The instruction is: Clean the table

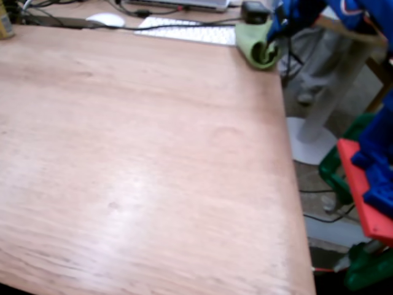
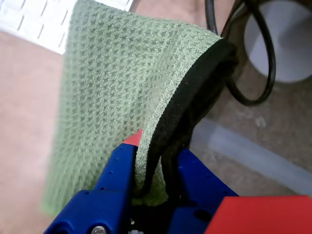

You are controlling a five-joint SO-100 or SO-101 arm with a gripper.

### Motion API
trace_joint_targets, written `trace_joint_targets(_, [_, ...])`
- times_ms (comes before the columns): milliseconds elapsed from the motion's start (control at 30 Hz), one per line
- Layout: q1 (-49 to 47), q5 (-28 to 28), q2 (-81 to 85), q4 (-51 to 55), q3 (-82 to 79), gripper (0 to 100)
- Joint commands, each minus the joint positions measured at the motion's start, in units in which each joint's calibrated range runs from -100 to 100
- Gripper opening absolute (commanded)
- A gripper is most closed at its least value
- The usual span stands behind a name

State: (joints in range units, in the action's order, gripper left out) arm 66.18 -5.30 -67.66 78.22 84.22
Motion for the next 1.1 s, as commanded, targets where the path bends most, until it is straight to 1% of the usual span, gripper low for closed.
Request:
trace_joint_targets(0, [-14.7,-0.3,23.7,14.9,0.7,0])
trace_joint_targets(33, [-19.0,-0.3,27.1,19.7,0.7,0])
trace_joint_targets(67, [-26.1,-0.2,32.2,21.8,0.7,0])
trace_joint_targets(100, [-31.7,-0.2,36.1,21.8,0.5,0])
trace_joint_targets(167, [-46.9,-0.2,41.8,21.8,-3.2,0])
trace_joint_targets(233, [-61.6,0.0,51.5,21.8,-18.4,0])
trace_joint_targets(333, [-87.0,0.5,69.5,21.8,-52.0,0])
trace_joint_targets(367, [-94.1,0.5,75.1,21.8,-62.7,0])
trace_joint_targets(400, [-99.2,0.5,79.9,19.7,-72.3,0])
trace_joint_targets(433, [-101.0,0.5,84.0,14.7,-80.7,0])
trace_joint_targets(500, [-101.4,0.3,89.8,1.9,-95.7,0])
trace_joint_targets(567, [-101.5,-0.2,93.2,-10.0,-107.0,0])
trace_joint_targets(633, [-101.9,-0.2,94.6,-15.7,-114.0,0])
trace_joint_targets(800, [-102.4,-0.3,93.0,-16.8,-123.8,0])
trace_joint_targets(867, [-109.7,-0.3,91.2,-16.8,-125.0,0])
trace_joint_targets(900, [-111.0,-0.3,89.8,-16.8,-124.6,0])
trace_joint_targets(1000, [-111.2,-0.3,86.0,-16.8,-124.2,0])
trace_joint_targets(1067, [-109.3,-0.3,84.4,-16.9,-124.1,0])
